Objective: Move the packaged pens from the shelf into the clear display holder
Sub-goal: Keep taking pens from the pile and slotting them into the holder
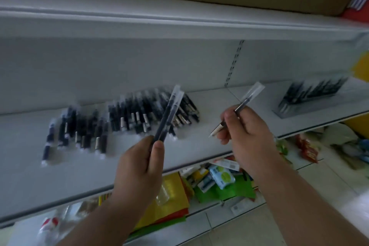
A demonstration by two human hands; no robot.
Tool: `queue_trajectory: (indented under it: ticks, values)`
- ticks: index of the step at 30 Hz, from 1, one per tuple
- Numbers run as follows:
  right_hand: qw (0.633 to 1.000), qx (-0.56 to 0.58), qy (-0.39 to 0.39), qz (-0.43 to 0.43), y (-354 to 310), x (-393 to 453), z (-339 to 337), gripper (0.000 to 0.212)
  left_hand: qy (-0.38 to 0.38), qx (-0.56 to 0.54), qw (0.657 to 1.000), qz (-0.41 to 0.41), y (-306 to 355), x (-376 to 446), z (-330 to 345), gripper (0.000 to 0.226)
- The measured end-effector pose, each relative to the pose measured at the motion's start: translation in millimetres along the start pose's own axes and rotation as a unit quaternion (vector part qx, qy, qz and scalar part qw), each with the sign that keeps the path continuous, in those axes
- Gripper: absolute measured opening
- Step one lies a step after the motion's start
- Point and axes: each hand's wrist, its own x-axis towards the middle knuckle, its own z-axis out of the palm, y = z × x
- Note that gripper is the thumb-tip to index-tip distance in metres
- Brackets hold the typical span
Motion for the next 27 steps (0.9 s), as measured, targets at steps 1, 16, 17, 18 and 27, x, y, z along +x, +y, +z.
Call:
queue_trajectory:
  ticks: [1,16,17,18,27]
  values:
    - [0.999,-0.024,0.021,-0.008,6.2,1.0,-24.2,0.013,-0.009,0.000,1.000,0.004,12.0,-1.3,19.0,0.037]
    - [0.978,-0.155,0.134,-0.050,107.2,63.3,-300.9,0.009,-0.039,-0.003,0.999,0.015,158.1,-13.5,258.2,0.036]
    - [0.975,-0.161,0.142,-0.046,111.0,73.4,-306.4,0.008,-0.037,-0.011,0.999,0.007,160.6,-10.9,263.6,0.035]
    - [0.974,-0.166,0.150,-0.048,113.5,84.9,-311.8,0.007,-0.035,-0.021,0.999,0.001,162.2,-6.3,270.1,0.034]
    - [0.975,-0.144,0.136,-0.098,136.6,176.9,-327.9,0.011,-0.023,-0.019,1.000,0.003,160.1,35.9,315.0,0.044]
